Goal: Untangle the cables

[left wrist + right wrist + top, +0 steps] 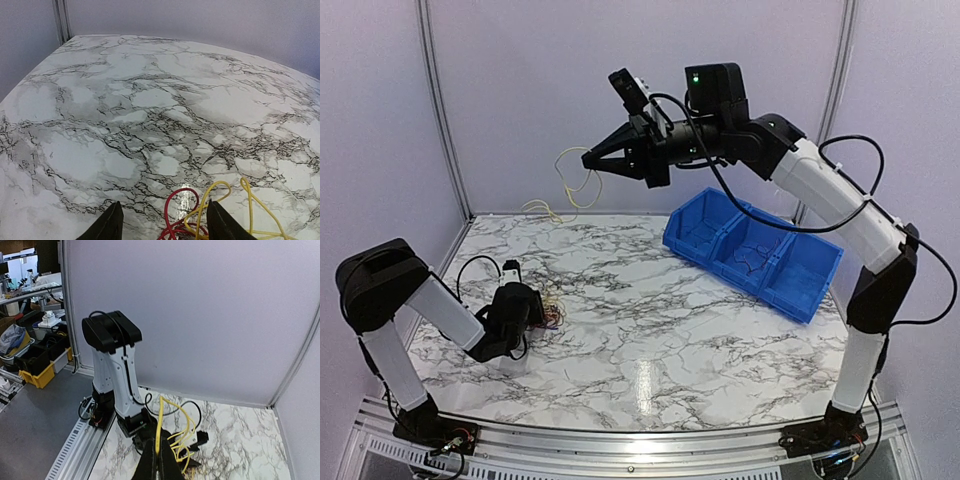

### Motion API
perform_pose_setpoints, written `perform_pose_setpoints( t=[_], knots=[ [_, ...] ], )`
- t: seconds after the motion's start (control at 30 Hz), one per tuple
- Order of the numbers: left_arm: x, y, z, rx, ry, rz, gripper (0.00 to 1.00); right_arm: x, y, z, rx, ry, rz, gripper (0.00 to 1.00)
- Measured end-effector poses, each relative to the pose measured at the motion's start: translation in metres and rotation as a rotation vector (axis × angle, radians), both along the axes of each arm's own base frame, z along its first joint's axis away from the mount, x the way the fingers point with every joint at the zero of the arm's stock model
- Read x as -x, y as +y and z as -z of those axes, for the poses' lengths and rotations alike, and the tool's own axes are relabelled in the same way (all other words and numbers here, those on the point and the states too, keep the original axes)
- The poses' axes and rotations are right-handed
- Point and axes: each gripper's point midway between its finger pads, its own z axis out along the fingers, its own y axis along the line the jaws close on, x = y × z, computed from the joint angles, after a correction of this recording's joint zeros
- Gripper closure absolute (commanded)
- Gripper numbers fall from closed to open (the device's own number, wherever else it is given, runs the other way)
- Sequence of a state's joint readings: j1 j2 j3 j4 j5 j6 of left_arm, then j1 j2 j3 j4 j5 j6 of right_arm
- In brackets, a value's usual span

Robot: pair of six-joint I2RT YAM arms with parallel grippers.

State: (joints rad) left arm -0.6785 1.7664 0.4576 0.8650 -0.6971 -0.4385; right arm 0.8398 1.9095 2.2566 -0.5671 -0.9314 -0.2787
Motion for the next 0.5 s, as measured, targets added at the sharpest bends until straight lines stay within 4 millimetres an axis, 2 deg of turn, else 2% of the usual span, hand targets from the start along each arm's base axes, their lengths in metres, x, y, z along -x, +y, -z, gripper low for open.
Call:
perform_pose_setpoints(
  t=[0.1,0.17,0.23,0.3,0.4,0.5],
  knots=[
    [0.005,0.001,-0.007,0.009,-0.007,0.019,0.34,-0.01,-0.012,0.012,0.034,0.0,0.045,1.0],
    [0.008,-0.001,-0.02,0.021,-0.027,0.05,0.3,-0.018,-0.017,0.028,0.067,0.015,0.068,1.0],
    [0.011,-0.005,-0.042,0.047,-0.065,0.092,0.26,-0.024,-0.021,0.05,0.111,0.043,0.088,1.0],
    [0.014,-0.01,-0.073,0.089,-0.128,0.137,0.22,-0.029,-0.024,0.075,0.16,0.077,0.1,1.0],
    [0.02,-0.015,-0.119,0.142,-0.222,0.195,0.21,-0.033,-0.026,0.111,0.229,0.121,0.113,1.0],
    [0.029,-0.018,-0.152,0.165,-0.282,0.257,0.21,-0.034,-0.027,0.141,0.285,0.152,0.124,1.0]
  ],
)
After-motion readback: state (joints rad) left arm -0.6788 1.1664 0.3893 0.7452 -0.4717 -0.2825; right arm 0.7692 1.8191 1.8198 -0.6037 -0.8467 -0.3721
